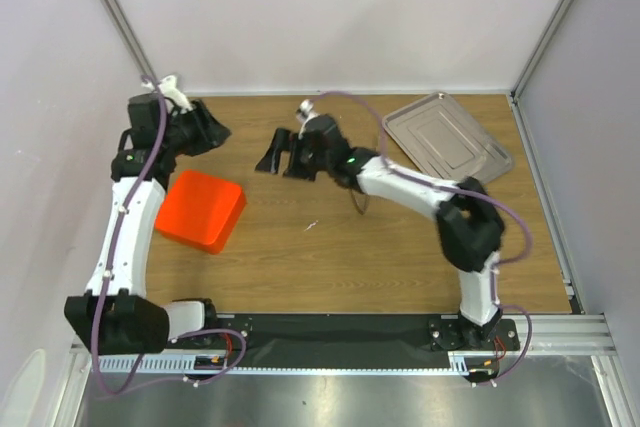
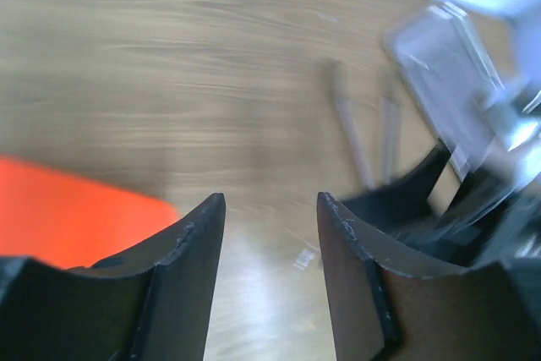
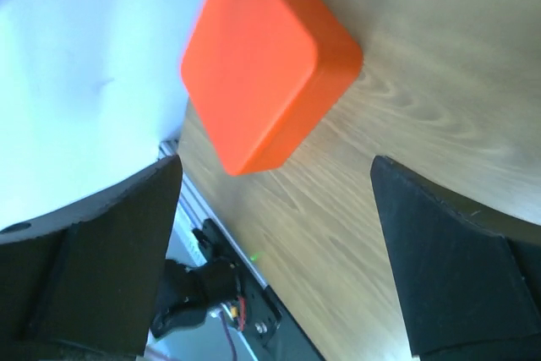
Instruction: Pack the chocolate
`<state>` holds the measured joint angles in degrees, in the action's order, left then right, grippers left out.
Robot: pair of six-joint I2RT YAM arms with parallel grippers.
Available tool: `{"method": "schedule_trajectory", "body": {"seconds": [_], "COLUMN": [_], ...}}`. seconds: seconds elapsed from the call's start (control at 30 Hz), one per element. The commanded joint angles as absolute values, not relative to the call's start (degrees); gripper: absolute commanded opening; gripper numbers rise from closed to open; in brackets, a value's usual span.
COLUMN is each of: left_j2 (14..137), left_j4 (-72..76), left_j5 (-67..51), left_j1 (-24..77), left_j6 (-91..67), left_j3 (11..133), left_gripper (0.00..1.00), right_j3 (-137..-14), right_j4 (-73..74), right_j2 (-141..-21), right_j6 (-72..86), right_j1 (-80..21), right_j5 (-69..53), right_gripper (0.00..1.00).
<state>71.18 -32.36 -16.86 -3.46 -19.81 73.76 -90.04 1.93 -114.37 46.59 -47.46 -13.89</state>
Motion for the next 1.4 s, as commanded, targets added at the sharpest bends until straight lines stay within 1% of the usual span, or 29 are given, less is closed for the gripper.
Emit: {"method": "schedule_trajectory", "body": {"seconds": [0.0,0.1,0.17,0.2,0.27,0.3,0.4,0.47,0.6,0.7,0.87,0.97,1.03,1.37], "left_j2": [64.96,59.88,56.36,55.38,53.45,52.74,48.36,46.5,42.54,41.22,40.96,39.99,39.64,38.41], "left_j4": [-31.47,-28.83,-27.34,-27.25,-27.68,-27.77,-26.37,-24.1,-20.49,-19.87,-19.86,-20.74,-20.92,-21.45], "left_j5": [-20.29,-21.09,-21.62,-21.62,-19.18,-18.81,-20.37,-22.14,-24.6,-24.7,-25.84,-23.39,-23.9,-23.9], "left_j1": [4.55,7.72,10.18,11.24,13.87,16.15,17.66,17.84,17.93,17.84,17.93,17.93,17.93,17.93], "left_j6": [-17.58,-18.1,-17.84,-17.49,-15.31,-14.77,-14.5,-15.2,-16.61,-17.14,-17.93,-19.42,-19.34,-19.42], "left_j3": [74.72,70.68,67.96,67.16,64.62,63.73,59.42,56.44,53.44,53.26,54.23,54.4,54.58,54.58], "left_gripper": [0.54,0.59,0.68,0.77,1.0,1.0,1.0,1.0,1.0,1.0,1.0,1.0,1.0,1.0], "right_j3": [-87.37,-85.96,-83.77,-82.37,-78.77,-77.71,-74.01,-72.34,-70.06,-68.39,-68.03,-67.94,-67.59,-66.8], "right_j4": [11.73,21.4,26.16,26.97,28.64,29.17,31.98,35.48,39.29,38.24,36.13,35.34,34.89,34.36], "right_j2": [-99.98,-92.06,-87.91,-83.63,-79.74,-77.54,-69.81,-67.42,-63.12,-60.56,-59.5,-59.33,-59.06,-57.04], "right_j6": [37.55,32.62,31.29,31.12,30.5,30.15,31.46,33.04,33.58,32.52,31.55,30.85,30.06,30.32], "right_j1": [-46.32,-46.58,-46.58,-46.58,-46.49,-46.67,-46.32,-45.97,-45.09,-43.69,-42.63,-42.45,-42.45,-42.19], "right_j5": [-5.67,3.13,7.27,8.25,10.97,12.03,17.13,22.2,27.86,26.72,23.91,22.95,22.33,23.11], "right_gripper": [0.99,1.0,1.0,1.0,1.0,1.0,1.0,1.0,1.0,1.0,1.0,1.0,1.0,1.0]}}
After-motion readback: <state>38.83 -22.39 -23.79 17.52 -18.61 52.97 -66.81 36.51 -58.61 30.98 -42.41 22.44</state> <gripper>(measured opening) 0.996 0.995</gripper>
